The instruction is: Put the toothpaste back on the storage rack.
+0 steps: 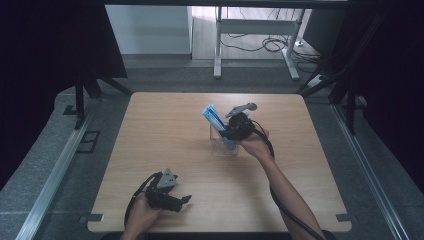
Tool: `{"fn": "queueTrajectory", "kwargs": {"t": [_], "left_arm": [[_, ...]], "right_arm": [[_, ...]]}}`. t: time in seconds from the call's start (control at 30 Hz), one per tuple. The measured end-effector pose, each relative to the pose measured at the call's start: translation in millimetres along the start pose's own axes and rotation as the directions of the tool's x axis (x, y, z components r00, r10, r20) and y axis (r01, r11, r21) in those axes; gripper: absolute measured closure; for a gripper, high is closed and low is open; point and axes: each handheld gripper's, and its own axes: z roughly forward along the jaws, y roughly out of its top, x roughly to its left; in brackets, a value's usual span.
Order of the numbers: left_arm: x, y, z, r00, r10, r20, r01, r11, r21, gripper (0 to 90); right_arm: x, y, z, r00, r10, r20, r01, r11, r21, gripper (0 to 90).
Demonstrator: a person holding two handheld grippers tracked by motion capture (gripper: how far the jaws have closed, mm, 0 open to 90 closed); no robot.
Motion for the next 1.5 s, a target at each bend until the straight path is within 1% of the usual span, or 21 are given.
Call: {"fn": "queueTrajectory", "kwargs": {"t": [0.13,0.33,0.4,0.47,0.53,0.6,0.63,0.7,0.73,0.87,0.93,1.0,1.1,1.17,1.27,1.33,1.43,1.5], "left_arm": [[0.0,0.1,0.5,1.0,-0.001,0.002,0.001,1.0,-0.001,13.1],[-0.4,0.8,0.2,1.0,-0.001,0.004,0.001,1.0,-0.008,13.1],[-0.4,0.8,0.0,1.0,-0.003,0.004,0.003,0.9999,-0.011,13.1],[-0.3,0.7,-0.1,1.0,-0.005,0.006,0.005,0.9999,-0.013,13.1],[-0.3,0.7,0.0,1.0,-0.005,0.007,0.005,0.9999,-0.014,13.1],[-0.4,0.7,0.1,1.0,-0.004,0.008,0.004,0.9999,-0.013,13.1],[-0.6,0.7,0.3,1.0,-0.003,0.009,0.003,0.9999,-0.012,13.1],[-0.7,0.7,0.8,0.9999,-0.001,0.011,0.002,1.0,-0.01,13.1],[-0.8,0.6,1.1,0.9999,-0.003,0.012,0.003,0.9999,-0.011,13.1],[-0.1,0.3,0.8,0.9999,-0.001,0.012,0.001,1.0,-0.007,13.1],[0.0,0.2,0.8,0.9999,-0.001,0.013,0.002,1.0,-0.007,13.1],[-0.3,0.2,1.1,0.9999,-0.002,0.015,0.002,1.0,-0.007,13.1],[-0.8,0.1,1.6,0.9999,-0.002,0.016,0.002,1.0,-0.006,13.1],[-0.4,0.1,1.4,0.9999,-0.001,0.016,0.001,1.0,-0.005,13.1],[-0.2,0.0,1.2,0.9999,-0.002,0.015,0.002,1.0,-0.005,13.1],[-0.1,0.0,1.2,0.9999,-0.002,0.015,0.002,1.0,-0.005,13.1],[0.2,-0.4,1.7,0.9996,-0.009,0.025,0.009,0.9999,-0.009,13.1],[0.9,-0.7,1.5,0.9994,-0.016,0.03,0.016,0.9998,-0.013,13.1]], "right_arm": [[-0.1,2.9,-5.1,1.0,0.008,-0.002,-0.008,1.0,-0.026,63.2],[0.0,7.3,-13.7,0.9999,0.009,0.011,-0.008,0.999,-0.042,56.4],[-0.5,7.6,-15.7,0.9997,0.017,0.016,-0.016,0.999,-0.043,54.0],[-0.9,7.4,-17.8,0.9996,0.026,0.011,-0.026,0.999,-0.046,51.8],[-0.6,7.1,-19.7,0.9996,0.026,0.011,-0.026,0.998,-0.051,49.4],[-0.3,7.1,-20.7,0.9996,0.028,0.001,-0.028,0.998,-0.053,46.9],[-0.2,7.2,-21.1,0.9997,0.025,-0.004,-0.025,0.998,-0.051,44.9],[1.2,7.6,-21.7,0.9999,0.007,0.009,-0.006,0.999,-0.051,42.1],[1.7,7.8,-22.2,1.0,-0.001,0.007,0.001,0.999,-0.052,40.0],[4.1,8.7,-24.3,0.9999,-0.009,-0.014,0.008,0.998,-0.058,31.4],[5.3,8.9,-25.7,0.9998,-0.013,-0.013,0.013,0.998,-0.058,28.6],[6.4,9.3,-27.6,0.9998,-0.016,-0.015,0.015,0.998,-0.061,22.4],[7.7,9.7,-30.5,0.9998,-0.019,-0.01,0.018,0.998,-0.063,16.5],[8.0,9.5,-32.0,0.9997,-0.019,-0.014,0.018,0.998,-0.064,14.6],[8.8,8.8,-35.2,0.9994,-0.032,-0.011,0.031,0.997,-0.064,12.9],[9.4,8.2,-37.0,0.9995,-0.03,-0.011,0.03,0.997,-0.071,8.8],[10.5,7.1,-38.5,0.9993,-0.036,-0.008,0.035,0.998,-0.061,1.0],[11.3,6.0,-40.1,0.999,-0.044,-0.002,0.044,0.997,-0.058,0.0]]}}
